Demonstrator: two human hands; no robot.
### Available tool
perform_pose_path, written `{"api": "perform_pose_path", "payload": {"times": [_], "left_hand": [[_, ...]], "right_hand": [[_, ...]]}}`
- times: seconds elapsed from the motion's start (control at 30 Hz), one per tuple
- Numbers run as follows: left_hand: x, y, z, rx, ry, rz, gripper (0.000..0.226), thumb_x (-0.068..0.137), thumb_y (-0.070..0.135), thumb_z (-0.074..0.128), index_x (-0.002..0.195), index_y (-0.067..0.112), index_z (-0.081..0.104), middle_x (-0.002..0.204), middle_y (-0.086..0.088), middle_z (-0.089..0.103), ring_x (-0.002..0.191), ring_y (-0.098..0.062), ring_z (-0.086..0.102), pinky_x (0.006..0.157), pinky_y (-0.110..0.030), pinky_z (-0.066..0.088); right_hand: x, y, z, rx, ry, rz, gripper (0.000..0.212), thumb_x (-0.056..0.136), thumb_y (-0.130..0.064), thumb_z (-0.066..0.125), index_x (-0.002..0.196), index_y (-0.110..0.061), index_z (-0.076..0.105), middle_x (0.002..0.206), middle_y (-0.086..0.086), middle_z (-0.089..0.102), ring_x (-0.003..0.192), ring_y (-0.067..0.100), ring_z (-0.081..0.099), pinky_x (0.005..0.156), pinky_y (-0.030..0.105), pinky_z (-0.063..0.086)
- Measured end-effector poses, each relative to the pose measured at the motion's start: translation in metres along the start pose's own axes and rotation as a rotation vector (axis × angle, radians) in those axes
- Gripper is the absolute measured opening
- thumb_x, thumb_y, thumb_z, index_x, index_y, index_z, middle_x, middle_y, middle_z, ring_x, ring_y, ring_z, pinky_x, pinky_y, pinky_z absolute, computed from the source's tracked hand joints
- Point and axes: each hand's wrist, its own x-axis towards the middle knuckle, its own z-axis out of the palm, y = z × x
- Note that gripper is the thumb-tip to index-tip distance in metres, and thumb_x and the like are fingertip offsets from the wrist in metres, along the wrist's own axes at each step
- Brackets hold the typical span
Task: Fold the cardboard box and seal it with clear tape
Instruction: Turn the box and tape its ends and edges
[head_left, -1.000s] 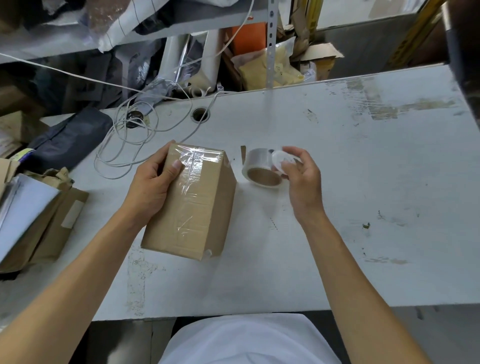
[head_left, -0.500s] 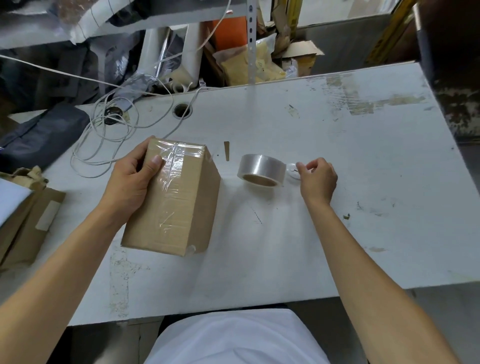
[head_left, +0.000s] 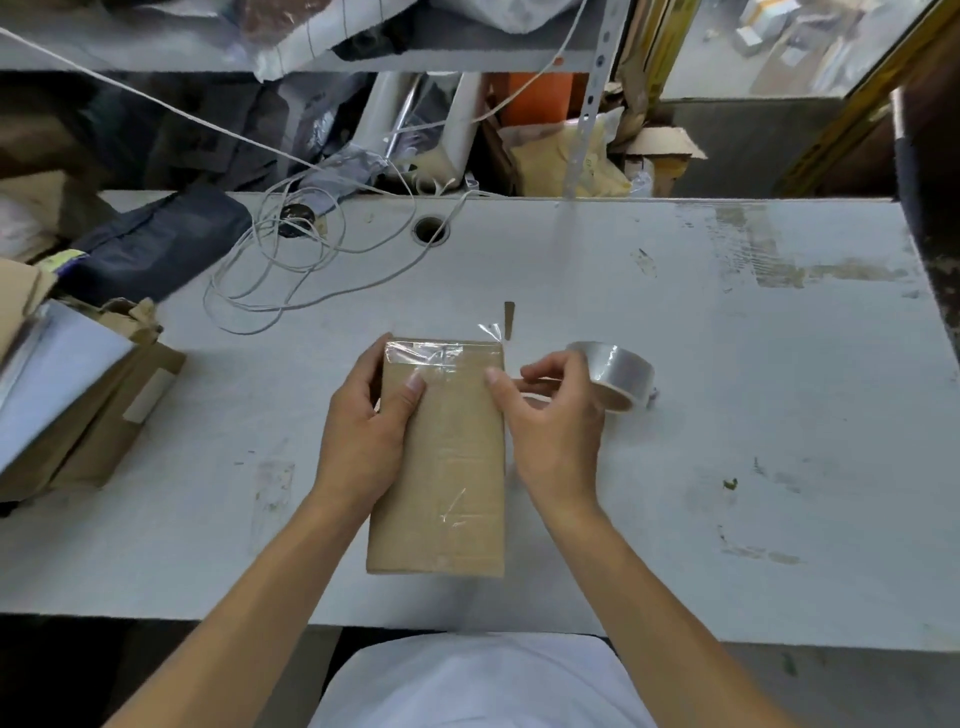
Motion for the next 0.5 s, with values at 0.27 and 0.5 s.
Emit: {"api": "perform_pose_path", "payload": {"times": [0.27, 0.5], "left_hand": [[-0.040, -0.006, 0.010, -0.094, 0.031, -0.040, 0.046, 0.099, 0.021, 0.058, 0.143, 0.028, 0.047, 0.126, 0.021, 0.062, 0.104, 0.014, 0.060, 0.078, -0.004, 0.047], [-0.055, -0.009, 0.010, -0.146, 0.034, -0.074, 0.050, 0.096, 0.025, 0.062, 0.144, 0.029, 0.047, 0.129, 0.016, 0.063, 0.107, 0.007, 0.063, 0.080, -0.011, 0.052]], "right_hand": [[-0.029, 0.013, -0.008, -0.127, 0.036, -0.157, 0.015, 0.086, -0.021, 0.075, 0.100, -0.021, 0.071, 0.097, -0.007, 0.064, 0.086, 0.011, 0.064, 0.076, 0.028, 0.055], [-0.037, 0.013, -0.018, -0.097, -0.105, -0.087, 0.025, 0.094, -0.023, 0.066, 0.117, -0.018, 0.071, 0.106, -0.010, 0.065, 0.095, 0.005, 0.065, 0.079, 0.018, 0.053]]}}
